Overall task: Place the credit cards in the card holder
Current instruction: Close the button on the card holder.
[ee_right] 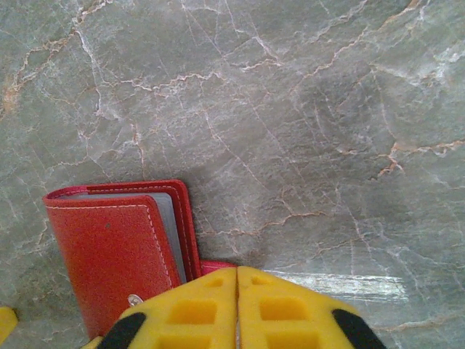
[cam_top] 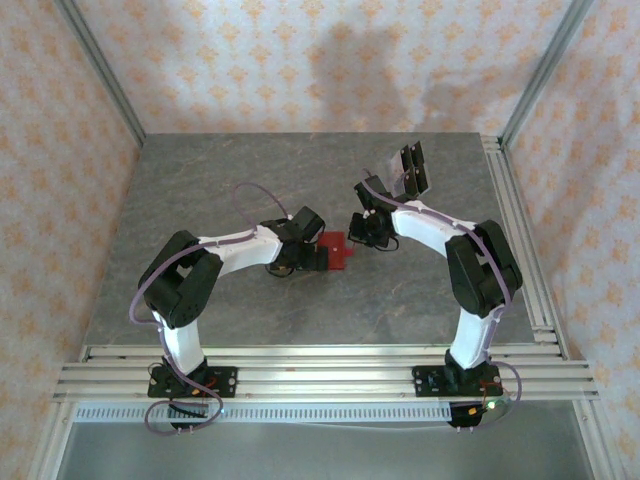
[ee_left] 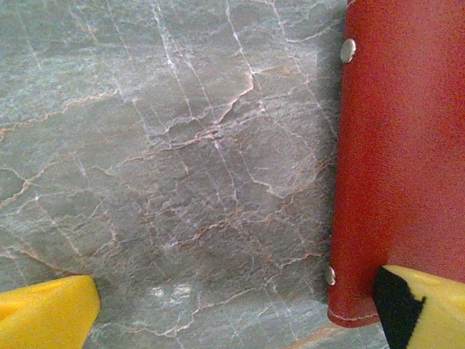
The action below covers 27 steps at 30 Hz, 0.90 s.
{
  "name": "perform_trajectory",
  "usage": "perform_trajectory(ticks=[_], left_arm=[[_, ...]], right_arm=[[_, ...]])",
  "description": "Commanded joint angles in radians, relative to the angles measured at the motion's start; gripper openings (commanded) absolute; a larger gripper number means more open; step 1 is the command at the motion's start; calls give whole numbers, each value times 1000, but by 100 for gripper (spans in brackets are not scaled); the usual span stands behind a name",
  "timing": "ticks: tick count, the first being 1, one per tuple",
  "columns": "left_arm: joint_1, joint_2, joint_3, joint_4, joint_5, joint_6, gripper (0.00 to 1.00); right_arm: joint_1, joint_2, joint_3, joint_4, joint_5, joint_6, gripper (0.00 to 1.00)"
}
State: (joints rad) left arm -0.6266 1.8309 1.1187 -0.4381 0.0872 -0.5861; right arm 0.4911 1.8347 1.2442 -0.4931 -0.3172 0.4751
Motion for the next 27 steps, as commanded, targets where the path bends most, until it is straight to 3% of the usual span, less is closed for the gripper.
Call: perform_trajectory(ticks=[1, 4, 8, 14, 19, 27], left_arm=[[10, 45, -8, -81, -70, -17, 100], [10, 45, -8, -82, -69, -18, 100], [10, 45, -7, -80, -69, -18, 100], [10, 44, -8, -79, -67, -19, 100], [10, 46, -7, -79, -69, -18, 100], [10, 47, -9, -79, -70, -18, 100]], right_arm=[[3, 16, 4, -16, 15, -6, 5], [4, 19, 3, -13, 11, -5, 2], [5, -2, 1, -8, 7, 5, 19], [11, -72, 10, -14, 29, 20, 20], [24, -48, 44, -42, 26, 7, 25], [37, 8, 50, -48, 32, -4, 25]])
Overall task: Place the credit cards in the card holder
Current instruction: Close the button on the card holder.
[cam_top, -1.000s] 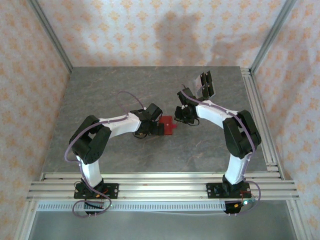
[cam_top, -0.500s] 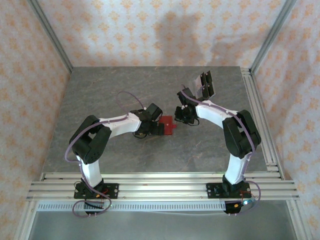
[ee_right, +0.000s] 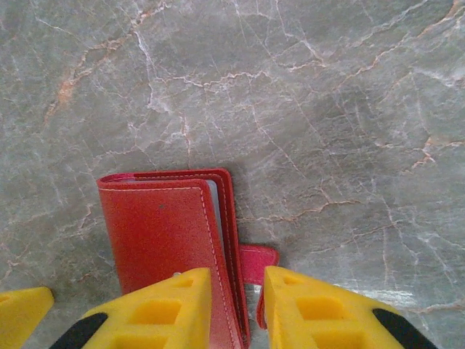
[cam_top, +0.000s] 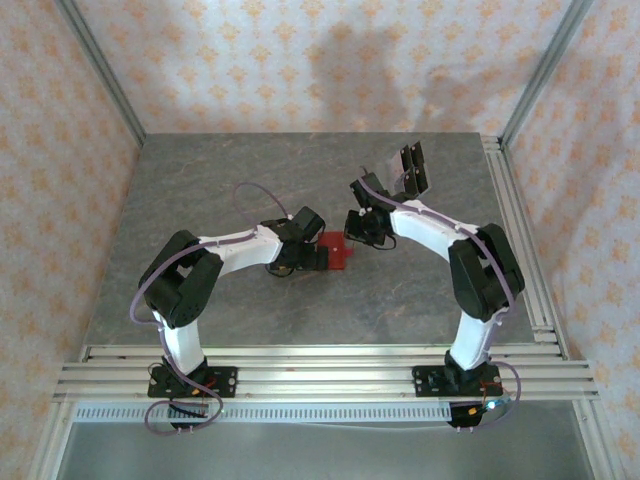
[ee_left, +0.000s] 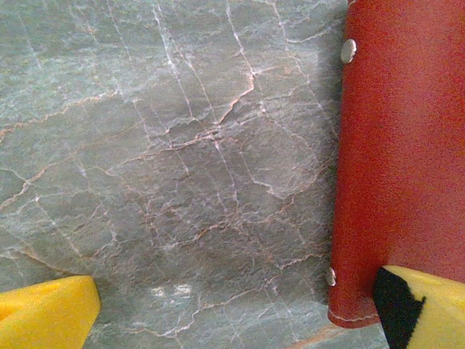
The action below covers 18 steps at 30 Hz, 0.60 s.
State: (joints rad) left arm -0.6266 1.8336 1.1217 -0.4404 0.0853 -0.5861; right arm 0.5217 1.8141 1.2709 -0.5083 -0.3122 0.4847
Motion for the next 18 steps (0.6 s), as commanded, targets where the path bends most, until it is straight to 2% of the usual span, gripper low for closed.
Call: perform_trajectory(ticks=[1, 18], left_arm=[[10, 46, -10, -77, -68, -18, 100], [11, 47, -11, -75, -68, -18, 100]], right_arm=[[8, 35, 22, -35, 28, -15, 25], [5, 26, 8, -36, 55, -20, 13]])
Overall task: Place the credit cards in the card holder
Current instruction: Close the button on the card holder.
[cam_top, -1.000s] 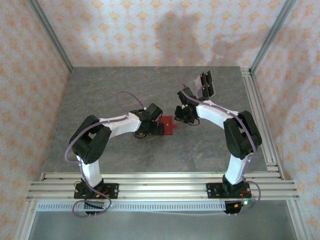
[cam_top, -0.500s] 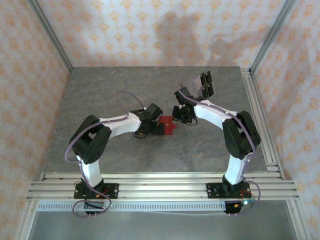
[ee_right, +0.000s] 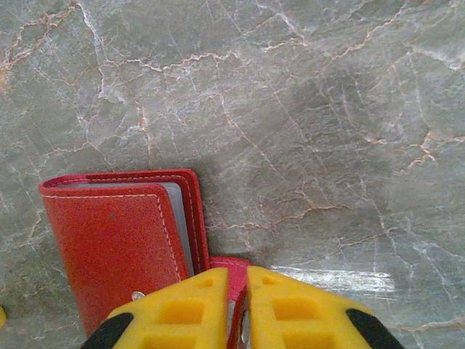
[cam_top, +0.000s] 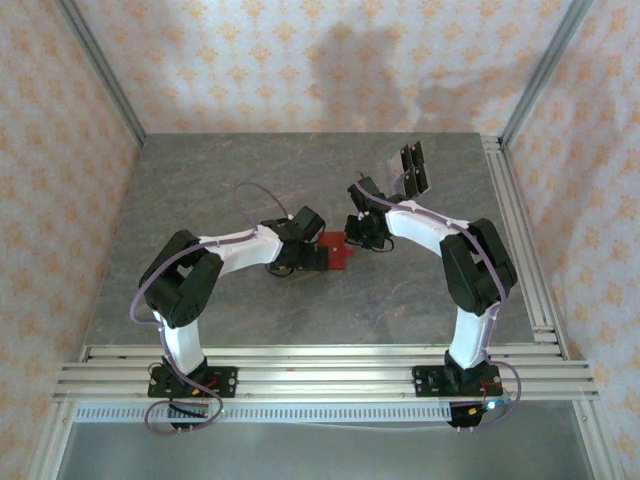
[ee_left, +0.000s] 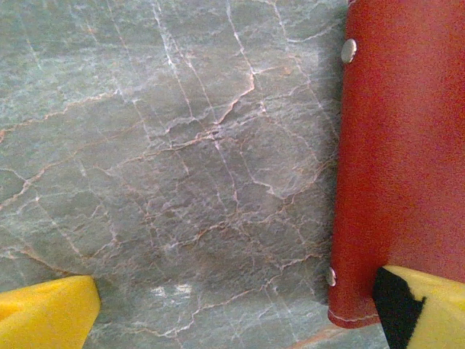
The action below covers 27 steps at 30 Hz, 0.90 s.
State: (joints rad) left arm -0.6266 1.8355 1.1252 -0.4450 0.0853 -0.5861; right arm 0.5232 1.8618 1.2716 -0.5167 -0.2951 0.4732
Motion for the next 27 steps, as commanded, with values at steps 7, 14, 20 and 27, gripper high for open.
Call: perform_trajectory(ticks=[7, 14, 20, 27], left_arm=[[10, 46, -15, -69, -67, -19, 100], [10, 47, -18, -68, -67, -17, 100], [10, 47, -18, -67, -65, -16, 100], [10, 51, -13, -66, -64, -14, 100]], right_arm=[[0, -35, 8, -29, 37, -8, 3], [0, -54, 7, -24, 10, -2, 0], [0, -71, -8, 47, -118, 33, 0], [7, -46, 7, 77, -179, 57, 0]])
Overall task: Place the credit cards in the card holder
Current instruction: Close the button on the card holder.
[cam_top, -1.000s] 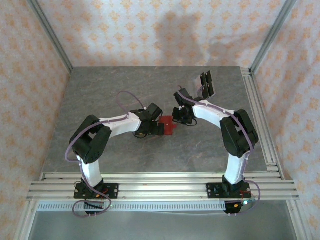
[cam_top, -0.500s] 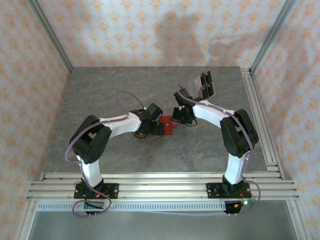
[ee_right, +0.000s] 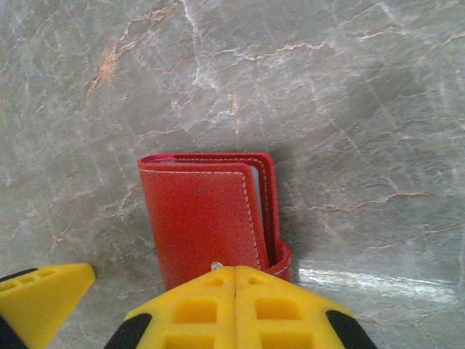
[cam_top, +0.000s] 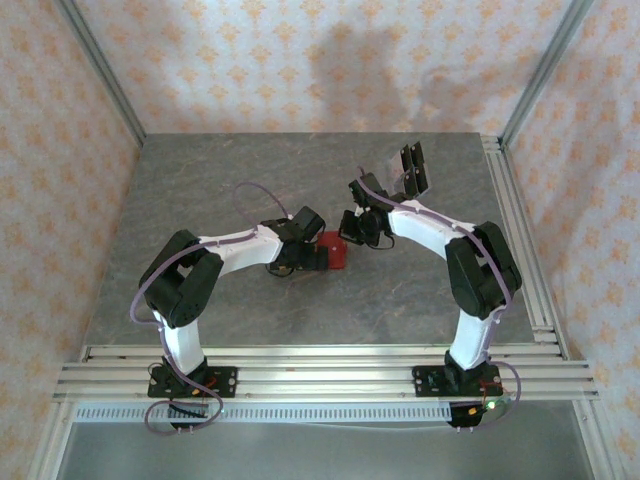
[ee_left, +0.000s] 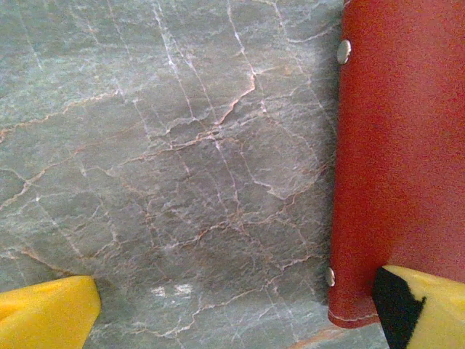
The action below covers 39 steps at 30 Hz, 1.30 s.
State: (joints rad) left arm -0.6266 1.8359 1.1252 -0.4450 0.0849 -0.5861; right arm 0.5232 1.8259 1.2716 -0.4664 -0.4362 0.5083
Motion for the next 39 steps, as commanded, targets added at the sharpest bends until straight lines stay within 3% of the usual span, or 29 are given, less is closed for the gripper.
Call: perform_trajectory(ticks=[1, 39], left_arm=[[10, 51, -15, -66, -63, -14, 100], [10, 49, -12, -69, -59, -15, 100]], right_arm=[[7, -5, 8, 27, -41, 24, 0], [44, 137, 32, 53, 16, 36, 0]])
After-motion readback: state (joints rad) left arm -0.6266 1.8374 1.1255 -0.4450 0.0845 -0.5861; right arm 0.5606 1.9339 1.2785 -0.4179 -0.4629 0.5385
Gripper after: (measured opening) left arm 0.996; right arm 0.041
